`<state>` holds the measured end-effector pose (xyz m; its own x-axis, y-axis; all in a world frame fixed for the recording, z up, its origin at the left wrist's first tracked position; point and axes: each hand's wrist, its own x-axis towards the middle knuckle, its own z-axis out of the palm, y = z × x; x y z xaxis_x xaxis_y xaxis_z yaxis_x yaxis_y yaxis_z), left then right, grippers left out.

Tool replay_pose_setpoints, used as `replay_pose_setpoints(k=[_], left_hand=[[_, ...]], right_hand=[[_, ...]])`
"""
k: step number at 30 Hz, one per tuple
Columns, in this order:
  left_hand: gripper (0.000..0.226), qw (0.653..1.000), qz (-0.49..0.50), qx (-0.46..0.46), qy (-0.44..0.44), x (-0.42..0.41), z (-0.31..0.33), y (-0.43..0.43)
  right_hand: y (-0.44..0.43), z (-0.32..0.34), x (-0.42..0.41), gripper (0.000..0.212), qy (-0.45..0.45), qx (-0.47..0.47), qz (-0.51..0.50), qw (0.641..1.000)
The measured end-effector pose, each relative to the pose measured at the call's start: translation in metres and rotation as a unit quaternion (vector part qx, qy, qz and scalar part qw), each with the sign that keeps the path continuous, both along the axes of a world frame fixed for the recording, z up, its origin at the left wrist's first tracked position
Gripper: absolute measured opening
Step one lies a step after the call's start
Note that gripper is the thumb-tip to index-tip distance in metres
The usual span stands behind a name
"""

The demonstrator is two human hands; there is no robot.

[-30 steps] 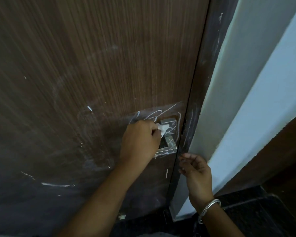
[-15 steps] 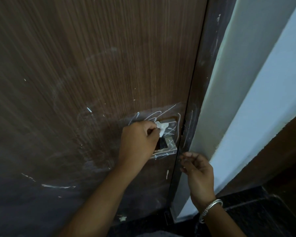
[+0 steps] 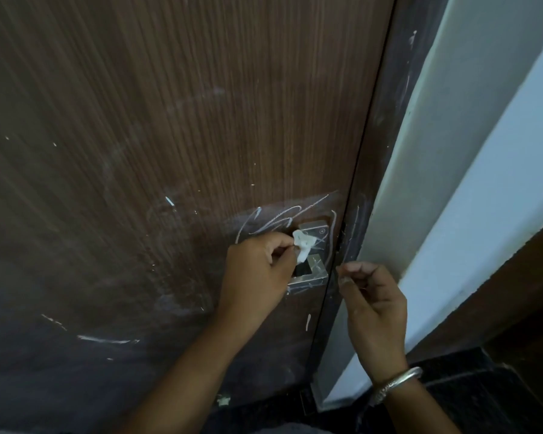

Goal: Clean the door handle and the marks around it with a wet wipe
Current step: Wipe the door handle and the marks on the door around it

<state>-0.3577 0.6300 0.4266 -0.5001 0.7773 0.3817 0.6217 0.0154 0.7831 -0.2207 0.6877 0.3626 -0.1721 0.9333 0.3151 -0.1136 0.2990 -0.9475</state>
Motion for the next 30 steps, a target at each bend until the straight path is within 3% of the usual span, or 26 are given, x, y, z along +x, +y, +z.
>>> replay_pose_setpoints(k=[6,8,11,14,17,22,27,30], left_hand=[[0.014,0.991,-0.104,0.004,-0.089,0.012,-0.004,-0.009],[0.017,0.986,-0.114,0.004,-0.12,0.01,-0.005,-0.011],[0.022,0.989,-0.111,0.003,-0.095,0.004,-0.004,-0.016],[0.027,0.993,-0.047,0.039,-0.104,-0.003,-0.003,-0.022],[0.027,0.993,0.001,0.069,-0.095,-0.012,-0.004,-0.028],[0.03,0.993,-0.002,0.062,-0.1,-0.012,-0.011,-0.033],[0.033,0.995,-0.003,0.061,-0.082,-0.013,-0.014,-0.037],[0.035,0.995,-0.001,0.059,-0.085,-0.014,-0.014,-0.038]], right_hand=[[-0.008,0.018,-0.003,0.048,-0.109,0.221,0.031,0.969],[-0.008,0.021,-0.005,0.042,-0.119,0.254,0.023,0.96],[-0.005,0.024,-0.007,0.03,-0.111,0.252,-0.008,0.961],[0.002,0.027,-0.006,0.041,-0.067,0.166,-0.052,0.983],[0.014,0.027,-0.001,0.037,-0.094,0.18,-0.076,0.976],[0.022,0.027,-0.008,0.02,-0.188,0.32,-0.107,0.922],[0.023,0.024,-0.022,0.019,-0.243,0.47,-0.106,0.842],[0.021,0.024,-0.033,0.024,-0.258,0.504,-0.114,0.817]])
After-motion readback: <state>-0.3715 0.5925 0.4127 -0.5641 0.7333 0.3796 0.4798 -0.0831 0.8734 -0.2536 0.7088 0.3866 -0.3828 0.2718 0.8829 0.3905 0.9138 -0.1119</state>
